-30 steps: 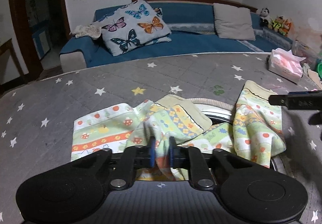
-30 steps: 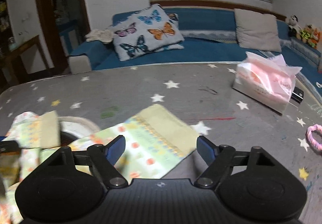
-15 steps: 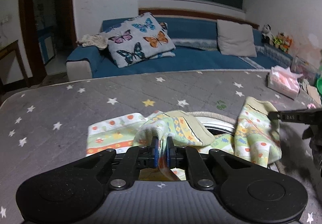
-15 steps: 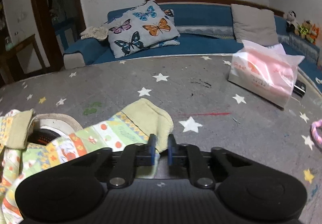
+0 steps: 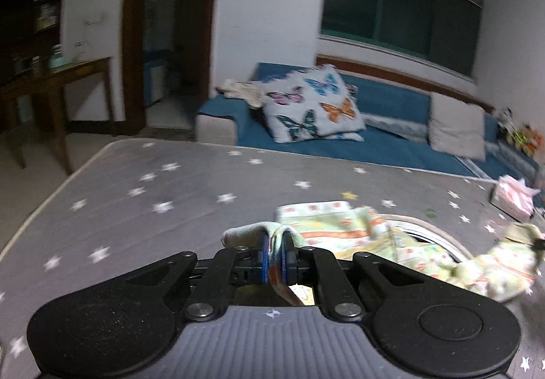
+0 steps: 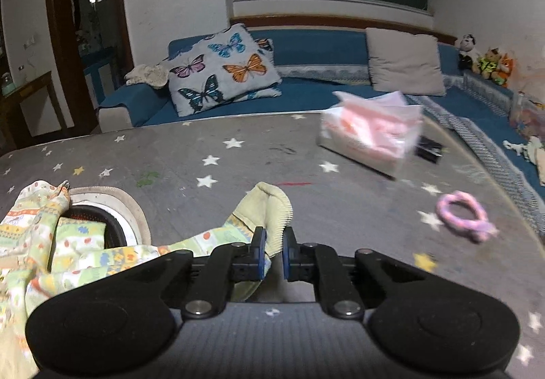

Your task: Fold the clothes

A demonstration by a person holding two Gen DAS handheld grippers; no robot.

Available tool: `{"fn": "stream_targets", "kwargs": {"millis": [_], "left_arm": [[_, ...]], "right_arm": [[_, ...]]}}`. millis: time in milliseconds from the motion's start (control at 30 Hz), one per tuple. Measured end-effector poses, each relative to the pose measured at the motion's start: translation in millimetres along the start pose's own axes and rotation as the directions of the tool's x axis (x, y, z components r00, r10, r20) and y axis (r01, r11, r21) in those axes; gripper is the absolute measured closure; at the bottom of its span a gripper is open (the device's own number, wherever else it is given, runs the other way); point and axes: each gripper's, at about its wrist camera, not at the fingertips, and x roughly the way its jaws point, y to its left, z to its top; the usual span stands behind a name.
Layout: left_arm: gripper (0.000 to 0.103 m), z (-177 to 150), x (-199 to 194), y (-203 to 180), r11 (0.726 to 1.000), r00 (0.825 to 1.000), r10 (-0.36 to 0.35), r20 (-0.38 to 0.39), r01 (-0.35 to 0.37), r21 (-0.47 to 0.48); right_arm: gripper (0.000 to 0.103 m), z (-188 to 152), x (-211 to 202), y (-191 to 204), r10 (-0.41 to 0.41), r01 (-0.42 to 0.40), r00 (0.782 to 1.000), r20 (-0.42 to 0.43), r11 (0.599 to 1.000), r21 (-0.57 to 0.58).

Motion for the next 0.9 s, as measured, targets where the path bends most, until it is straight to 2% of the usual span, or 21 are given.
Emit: {"fn": "stream_targets", "kwargs": {"millis": [267,400,500,600,733,767,833,867,900], "left_arm": [[0.096,-39.9,-43.1,49.4,0.992,0.996,0.092,-0.022,-0.094,-0.089],[0.096,-63.5,-61.5,67.1,0.983,0.993,0.102,-0.051,-0.109,-0.145],[0.096,-80.1,-65.3,76.1,0.981,0.990,0.105,-0.093,-0.119,-0.152],[0.094,-94.7,-55.4,79.4,0.980,0.981,0.125,-0.148,-0.146,-0.137],[0.088,-104.6,-48.8,74.3,0.981,0.970,0.173,-0.172,-0.186,-0.061],[0.086,-105.7,-48.8,72.0,0.980,0.968,0.185,-0.171,-0.195,-0.038],[0.070,-106.7,-53.0,66.3,0.977,0.966,0.212,-0.150,-0.213,0.010],[0.055,-107.0,-55.5,63.3,0.974,0.965,0.225,-0.136,-0.223,0.034],[0.049,-106.9,-58.5,59.5,0.972,0.966,0.233,-0.113,-0.227,0.062]], "right_arm": [[0.094,-27.4,-49.2,-30.2,-0.066,0.066,0.998,0.022,0.998,0.002],[0.095,-44.6,-72.0,-43.5,-0.097,0.097,0.995,0.029,0.995,0.009],[0.095,-55.7,-83.7,-48.8,-0.120,0.119,0.992,0.030,0.993,0.009],[0.095,-67.0,-79.7,-55.8,-0.138,0.138,0.990,-0.008,0.990,0.024],[0.094,-80.4,-68.0,-61.9,-0.136,0.139,0.989,-0.062,0.989,0.046],[0.094,-83.2,-65.8,-61.5,-0.138,0.141,0.988,-0.070,0.989,0.041],[0.093,-87.3,-61.8,-61.5,-0.140,0.144,0.987,-0.083,0.989,0.043],[0.092,-88.8,-60.0,-62.0,-0.139,0.144,0.986,-0.087,0.988,0.047],[0.092,-90.4,-59.3,-62.5,-0.139,0.143,0.987,-0.086,0.988,0.051]]}}
